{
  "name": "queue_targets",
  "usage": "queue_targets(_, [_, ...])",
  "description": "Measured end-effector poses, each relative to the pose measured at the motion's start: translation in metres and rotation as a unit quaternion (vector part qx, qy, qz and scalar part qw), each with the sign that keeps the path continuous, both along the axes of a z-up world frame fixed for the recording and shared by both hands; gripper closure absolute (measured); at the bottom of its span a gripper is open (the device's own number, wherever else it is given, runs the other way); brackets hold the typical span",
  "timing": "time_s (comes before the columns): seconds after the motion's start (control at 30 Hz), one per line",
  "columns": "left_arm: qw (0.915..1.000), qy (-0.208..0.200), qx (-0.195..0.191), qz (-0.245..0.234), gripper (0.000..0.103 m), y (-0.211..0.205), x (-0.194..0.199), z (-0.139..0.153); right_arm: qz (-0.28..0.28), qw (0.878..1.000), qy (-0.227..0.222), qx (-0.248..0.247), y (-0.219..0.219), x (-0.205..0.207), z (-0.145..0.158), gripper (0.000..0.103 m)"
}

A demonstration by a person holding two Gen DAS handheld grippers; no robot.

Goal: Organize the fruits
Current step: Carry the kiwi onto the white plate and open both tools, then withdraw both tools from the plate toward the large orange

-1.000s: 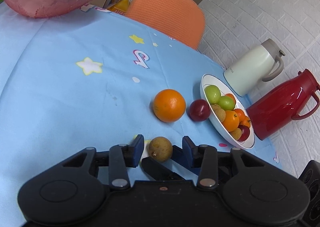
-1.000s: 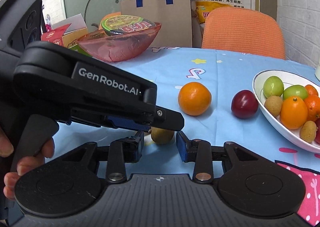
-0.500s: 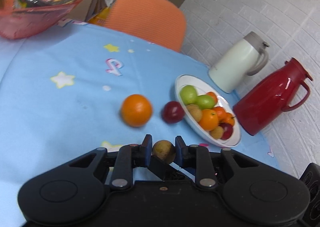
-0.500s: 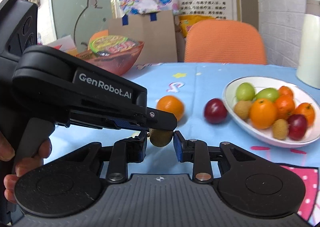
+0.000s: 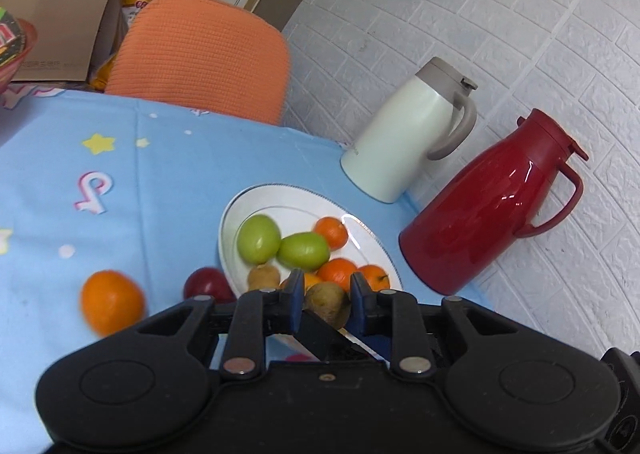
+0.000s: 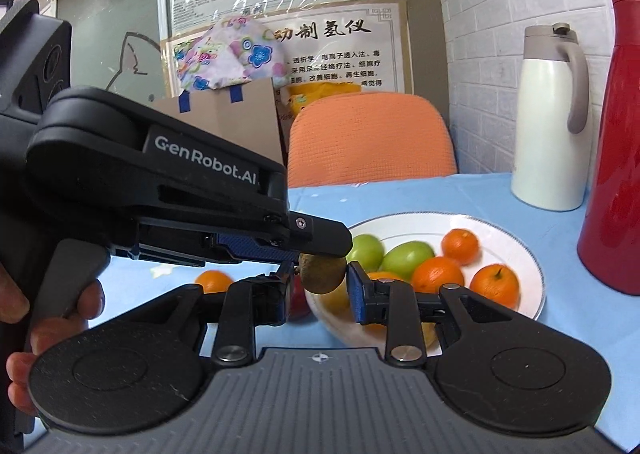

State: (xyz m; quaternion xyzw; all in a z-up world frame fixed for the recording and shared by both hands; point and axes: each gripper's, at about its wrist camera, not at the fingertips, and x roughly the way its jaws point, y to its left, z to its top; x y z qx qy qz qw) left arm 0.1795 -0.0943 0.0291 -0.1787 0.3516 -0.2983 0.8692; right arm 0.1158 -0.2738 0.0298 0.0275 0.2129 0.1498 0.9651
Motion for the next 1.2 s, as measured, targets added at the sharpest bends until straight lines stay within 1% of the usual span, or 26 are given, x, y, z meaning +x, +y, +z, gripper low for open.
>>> queue_targets(0.23, [0.9999,0.006,-0.01,-0.003,0.075,-0.014,0.027,-0.008,-0.007,1.0,0.001,-0.001,-0.015,0.022,-0.005,0.053])
queue_targets(0.43, [0.9999,0.01,-0.012,-0.006,0.075,-0.017,0.037,-0.015,-0.01,1.0,0.006,-0.004,-0.018,0.029,-0.009,0.052])
queue_targets(0.5, [0.9998,0.01,-0.013,-0.005,0.073,-0.017,0.038,-0.017,-0.012,1.0,0.009,-0.004,-0.019,0.032,-0.011,0.052])
queue_targets(0.53, [0.9999,0.007,-0.012,-0.001,0.071,-0.017,0.038,-0.017,-0.013,1.0,0.012,-0.005,-0.019,0.034,-0.012,0.051])
queue_targets(0.57, [1.0,0.003,-0.009,0.003,0.05,-0.017,0.038,-0.018,-0.015,1.0,0.013,-0.008,-0.017,0.037,-0.013,0.047])
queue_targets(0.6, [1.0,-0.002,-0.005,0.006,0.025,-0.017,0.037,-0.017,-0.019,1.0,0.013,-0.014,-0.014,0.038,-0.013,0.043])
queue_targets(0.67, [0.9997,-0.016,0.006,0.016,0.0,-0.016,0.033,-0.016,-0.022,0.999,0.01,-0.027,-0.012,0.037,-0.015,0.03])
queue_targets(0.7, [0.9995,-0.023,0.011,0.021,0.0,-0.015,0.031,-0.015,-0.022,0.999,0.007,-0.029,-0.012,0.036,-0.015,0.018])
queue_targets(0.73, [0.9991,-0.03,0.016,0.026,0.0,-0.014,0.029,-0.014,-0.021,0.999,0.005,-0.028,-0.011,0.034,-0.015,0.011])
queue_targets(0.77, [0.9987,-0.037,0.019,0.031,0.0,-0.013,0.027,-0.013,-0.023,0.999,0.003,-0.028,-0.011,0.033,-0.015,0.0])
queue_targets(0.87, [0.9977,-0.048,0.024,0.043,0.0,-0.01,0.019,-0.009,-0.027,0.999,-0.01,-0.039,-0.007,0.028,-0.013,0.0])
queue_targets(1.03, [0.9969,-0.048,0.031,0.053,0.0,-0.004,0.009,0.0,-0.021,0.998,-0.026,-0.049,0.0,0.017,-0.006,0.0])
queue_targets(1.2, [0.9961,-0.044,0.035,0.068,0.0,0.007,-0.004,0.007,-0.022,0.998,-0.023,-0.05,0.0,0.01,-0.004,0.0])
